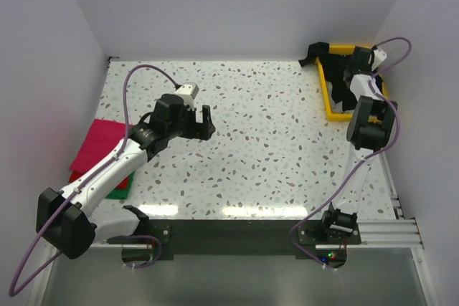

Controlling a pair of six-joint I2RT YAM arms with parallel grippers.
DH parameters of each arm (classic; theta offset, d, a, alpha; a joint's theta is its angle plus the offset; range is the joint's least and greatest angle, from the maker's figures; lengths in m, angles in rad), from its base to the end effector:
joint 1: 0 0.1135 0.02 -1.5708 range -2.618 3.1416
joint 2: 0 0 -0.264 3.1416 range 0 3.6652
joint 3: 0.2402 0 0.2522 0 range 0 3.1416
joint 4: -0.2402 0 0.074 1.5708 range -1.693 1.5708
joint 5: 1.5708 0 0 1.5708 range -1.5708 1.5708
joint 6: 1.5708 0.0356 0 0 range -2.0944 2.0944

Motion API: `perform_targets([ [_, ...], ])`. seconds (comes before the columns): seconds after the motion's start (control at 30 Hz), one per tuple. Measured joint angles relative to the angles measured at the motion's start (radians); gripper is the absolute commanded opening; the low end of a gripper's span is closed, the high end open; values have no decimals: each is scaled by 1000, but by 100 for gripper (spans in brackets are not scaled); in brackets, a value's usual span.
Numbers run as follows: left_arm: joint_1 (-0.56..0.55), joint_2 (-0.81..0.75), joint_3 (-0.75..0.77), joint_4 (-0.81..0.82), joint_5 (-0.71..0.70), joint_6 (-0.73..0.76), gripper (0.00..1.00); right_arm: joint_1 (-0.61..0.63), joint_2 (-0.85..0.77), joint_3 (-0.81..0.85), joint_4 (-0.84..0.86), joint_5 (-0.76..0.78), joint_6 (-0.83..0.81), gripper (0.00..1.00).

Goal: Fold and stack the t-shirts
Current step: Grab the tshirt from the pile

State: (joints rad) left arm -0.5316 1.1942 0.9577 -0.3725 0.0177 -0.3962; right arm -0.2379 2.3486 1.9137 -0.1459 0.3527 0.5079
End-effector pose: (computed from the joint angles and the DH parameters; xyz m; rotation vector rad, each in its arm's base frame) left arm 0.2281 -0.1349 0.2972 0.1613 2.2264 -0.5388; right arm 0.5243 -0.1398 0.1939 0.9576 1.8907 -0.2193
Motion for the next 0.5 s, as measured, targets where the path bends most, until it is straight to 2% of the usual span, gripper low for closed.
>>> perform_targets([
  [0.03, 1, 2, 0, -1, 1, 0, 100, 0, 2, 0, 2, 2, -5, 60],
  [0.07, 2, 4, 0, -2, 1, 0, 100, -1, 3, 0, 2, 5, -8, 48],
  [0.17, 3, 7, 0, -3, 2, 0, 100, -5, 3, -2, 5, 14, -11, 34],
  [0.27, 5, 8, 0, -3, 3, 0, 100, -6, 0, -26, 24, 15, -13, 14],
  [0.37, 8, 8, 0, -3, 5, 0, 100, -6, -18, -65, 52, 16, -14, 0],
  [0.5, 9, 8, 0, -3, 6, 0, 100, -6, -95, -167, 85, 16, -15, 0],
])
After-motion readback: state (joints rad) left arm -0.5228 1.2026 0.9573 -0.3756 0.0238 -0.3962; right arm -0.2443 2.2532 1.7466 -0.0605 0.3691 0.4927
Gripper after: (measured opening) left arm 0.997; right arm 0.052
